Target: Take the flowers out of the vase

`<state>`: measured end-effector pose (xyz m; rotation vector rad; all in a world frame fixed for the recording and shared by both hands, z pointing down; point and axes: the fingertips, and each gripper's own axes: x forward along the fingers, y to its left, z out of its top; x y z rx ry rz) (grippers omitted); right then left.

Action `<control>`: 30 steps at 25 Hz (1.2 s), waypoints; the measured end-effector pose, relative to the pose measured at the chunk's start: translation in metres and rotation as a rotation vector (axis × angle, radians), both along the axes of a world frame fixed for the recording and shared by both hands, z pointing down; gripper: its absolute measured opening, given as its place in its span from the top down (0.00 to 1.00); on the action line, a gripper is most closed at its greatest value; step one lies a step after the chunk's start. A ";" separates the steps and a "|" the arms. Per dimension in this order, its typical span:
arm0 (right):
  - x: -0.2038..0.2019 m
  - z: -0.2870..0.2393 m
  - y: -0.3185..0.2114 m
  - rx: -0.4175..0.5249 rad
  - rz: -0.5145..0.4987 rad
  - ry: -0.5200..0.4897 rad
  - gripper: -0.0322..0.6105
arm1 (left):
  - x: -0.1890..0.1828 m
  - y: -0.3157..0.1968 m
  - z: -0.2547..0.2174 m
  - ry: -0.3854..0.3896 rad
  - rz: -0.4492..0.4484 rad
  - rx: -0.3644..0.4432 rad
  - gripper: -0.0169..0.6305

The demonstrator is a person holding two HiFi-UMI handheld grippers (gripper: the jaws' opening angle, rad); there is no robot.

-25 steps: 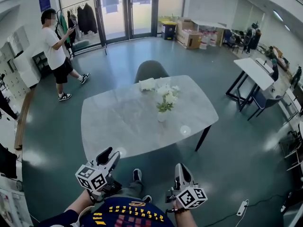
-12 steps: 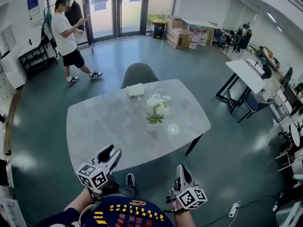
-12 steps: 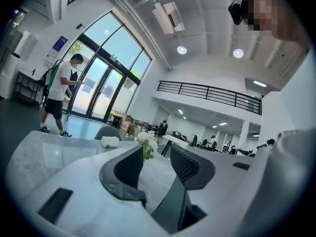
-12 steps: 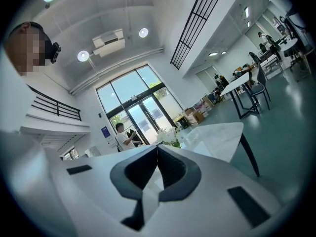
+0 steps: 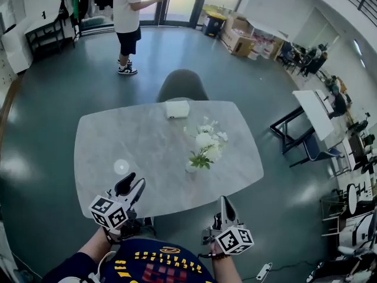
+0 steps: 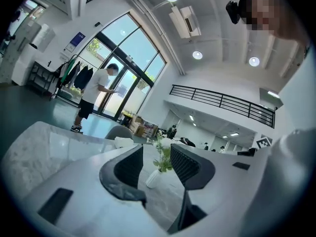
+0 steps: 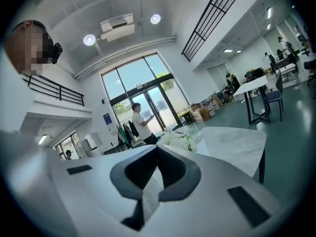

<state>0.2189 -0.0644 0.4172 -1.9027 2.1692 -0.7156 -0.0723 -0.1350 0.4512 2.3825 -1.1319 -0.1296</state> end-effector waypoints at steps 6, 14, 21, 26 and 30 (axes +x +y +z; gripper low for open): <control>-0.001 0.013 -0.046 0.001 -0.024 0.010 0.94 | -0.023 -0.030 0.019 -0.010 -0.066 -0.011 0.70; 0.034 0.027 -0.090 0.023 -0.050 -0.003 0.94 | 0.004 -0.041 0.013 -0.067 -0.093 -0.023 0.70; 0.054 0.043 -0.118 0.014 -0.171 -0.049 0.94 | 0.057 -0.041 0.001 -0.104 -0.133 -0.020 0.70; 0.075 0.042 -0.112 0.006 -0.196 -0.057 0.94 | 0.087 -0.034 -0.022 -0.103 -0.142 0.009 0.90; 0.076 0.035 -0.141 0.028 -0.232 -0.038 0.94 | 0.090 -0.048 -0.036 -0.111 -0.160 0.030 0.90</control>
